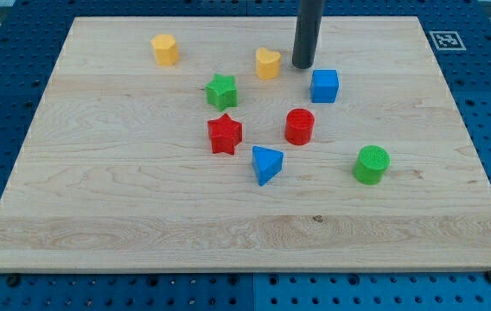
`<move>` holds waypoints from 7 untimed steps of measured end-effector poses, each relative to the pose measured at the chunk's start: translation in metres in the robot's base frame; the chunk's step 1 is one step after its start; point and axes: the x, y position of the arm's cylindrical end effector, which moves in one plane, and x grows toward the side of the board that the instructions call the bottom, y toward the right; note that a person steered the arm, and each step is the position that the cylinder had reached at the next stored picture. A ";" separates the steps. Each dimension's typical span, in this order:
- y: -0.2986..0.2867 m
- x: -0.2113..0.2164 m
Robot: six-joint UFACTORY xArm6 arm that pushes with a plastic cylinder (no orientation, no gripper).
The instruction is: Slide the blue cube above the green circle
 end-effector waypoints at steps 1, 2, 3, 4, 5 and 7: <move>0.012 0.020; 0.025 0.046; 0.031 0.058; 0.023 0.058; 0.019 0.062; 0.015 0.080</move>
